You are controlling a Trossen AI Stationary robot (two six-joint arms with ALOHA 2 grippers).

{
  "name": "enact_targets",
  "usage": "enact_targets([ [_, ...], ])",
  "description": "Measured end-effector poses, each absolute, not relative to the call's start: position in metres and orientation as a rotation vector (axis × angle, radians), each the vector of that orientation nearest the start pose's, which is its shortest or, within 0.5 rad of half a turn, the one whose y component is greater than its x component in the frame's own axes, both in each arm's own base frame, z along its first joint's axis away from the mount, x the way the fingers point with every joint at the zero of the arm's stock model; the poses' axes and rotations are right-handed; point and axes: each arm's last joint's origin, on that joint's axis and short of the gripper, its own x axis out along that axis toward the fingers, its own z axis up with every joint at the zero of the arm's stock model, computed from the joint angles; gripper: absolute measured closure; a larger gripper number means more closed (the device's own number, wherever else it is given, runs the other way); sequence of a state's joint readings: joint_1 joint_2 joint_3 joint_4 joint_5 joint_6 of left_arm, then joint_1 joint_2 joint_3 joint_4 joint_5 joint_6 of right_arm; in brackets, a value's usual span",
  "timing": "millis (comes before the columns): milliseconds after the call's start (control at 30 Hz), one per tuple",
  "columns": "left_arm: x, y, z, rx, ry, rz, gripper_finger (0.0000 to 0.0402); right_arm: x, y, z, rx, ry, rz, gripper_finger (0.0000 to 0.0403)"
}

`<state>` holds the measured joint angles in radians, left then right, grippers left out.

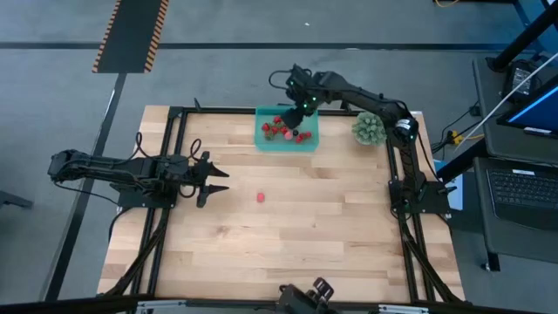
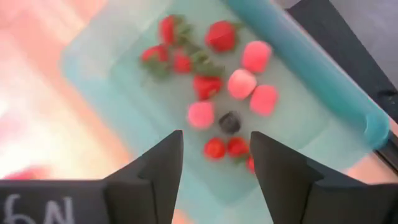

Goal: Pick and placing Produce into tupperware
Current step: Put the apricot into the blue basket

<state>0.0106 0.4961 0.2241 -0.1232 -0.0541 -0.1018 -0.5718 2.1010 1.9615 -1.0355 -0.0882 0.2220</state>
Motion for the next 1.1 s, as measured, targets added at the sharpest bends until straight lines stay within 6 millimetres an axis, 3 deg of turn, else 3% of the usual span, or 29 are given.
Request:
enact_targets([
  [133,0.128,0.003,0.182,-0.091,0.415,0.085,0.0206,0.374,-0.214,0.301,0.484,1.147,-0.458,0.0213],
  [267,0.128,0.003,0.182,-0.091,0.418,0.085,0.0206,0.375,-0.186,0.321,0.422,1.153,-0.447,0.0212],
  [500,0.128,0.003,0.182,-0.149,0.415,0.098,0.0206,0.367,-0.119,0.329,0.323,1.197,-0.537,0.0212],
  [800,0.128,0.003,0.182,-0.169,0.414,0.102,0.0206,0.368,-0.048,0.31,0.313,1.036,-0.439,0.0212],
  [1100,0.128,0.003,0.182,-0.168,0.414,0.101,0.0206,0.384,-0.01,0.275,0.361,0.905,-0.367,0.0212],
])
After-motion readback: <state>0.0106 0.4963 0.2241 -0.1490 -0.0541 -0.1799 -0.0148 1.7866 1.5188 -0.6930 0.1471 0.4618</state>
